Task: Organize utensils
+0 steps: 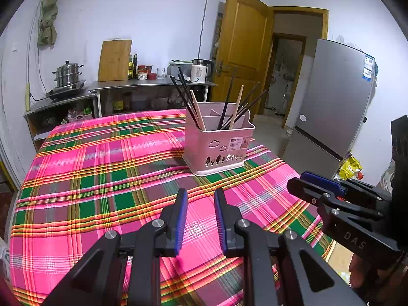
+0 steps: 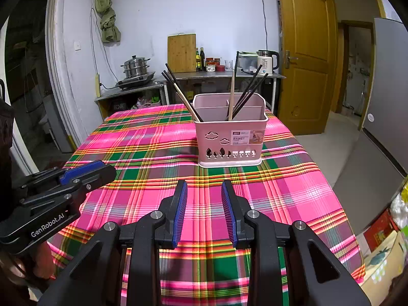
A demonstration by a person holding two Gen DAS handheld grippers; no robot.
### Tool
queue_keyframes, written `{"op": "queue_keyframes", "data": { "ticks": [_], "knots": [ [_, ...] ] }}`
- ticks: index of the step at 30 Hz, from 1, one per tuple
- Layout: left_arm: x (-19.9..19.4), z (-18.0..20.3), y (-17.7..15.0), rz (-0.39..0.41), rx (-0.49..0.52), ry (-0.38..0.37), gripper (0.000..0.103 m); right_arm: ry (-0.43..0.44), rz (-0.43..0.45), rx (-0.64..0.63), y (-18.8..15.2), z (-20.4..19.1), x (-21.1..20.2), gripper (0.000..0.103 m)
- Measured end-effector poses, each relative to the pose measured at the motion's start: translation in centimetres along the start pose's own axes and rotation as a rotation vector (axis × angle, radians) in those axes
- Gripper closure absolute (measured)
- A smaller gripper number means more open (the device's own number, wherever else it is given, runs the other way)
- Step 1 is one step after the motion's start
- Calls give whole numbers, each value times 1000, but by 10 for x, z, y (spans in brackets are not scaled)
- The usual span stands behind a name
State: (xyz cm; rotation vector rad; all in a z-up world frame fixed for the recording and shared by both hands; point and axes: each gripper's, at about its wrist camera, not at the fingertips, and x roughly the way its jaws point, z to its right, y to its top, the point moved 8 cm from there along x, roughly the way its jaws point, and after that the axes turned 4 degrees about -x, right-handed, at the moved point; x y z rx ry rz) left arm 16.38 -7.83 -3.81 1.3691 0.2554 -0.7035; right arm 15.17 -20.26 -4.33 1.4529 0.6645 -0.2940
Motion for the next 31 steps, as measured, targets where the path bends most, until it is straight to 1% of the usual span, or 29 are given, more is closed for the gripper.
{"op": "queue_keyframes", "data": {
  "ticks": [11,19,21,31],
  "knots": [
    [2,-2,-3,-8,-4,-1,82,-2,-2,-1,-1,-1,-1,74],
    [5,-3,-6,-28,-20,-14,82,-4,-7,-1,-3,-1,0,74],
    [6,-3,-7,-28,-12,2,82,-4,-9,0,-3,0,1,74],
    [7,4,-8,-19,10,1,82,-3,-16,1,-2,0,3,74]
  ]
}}
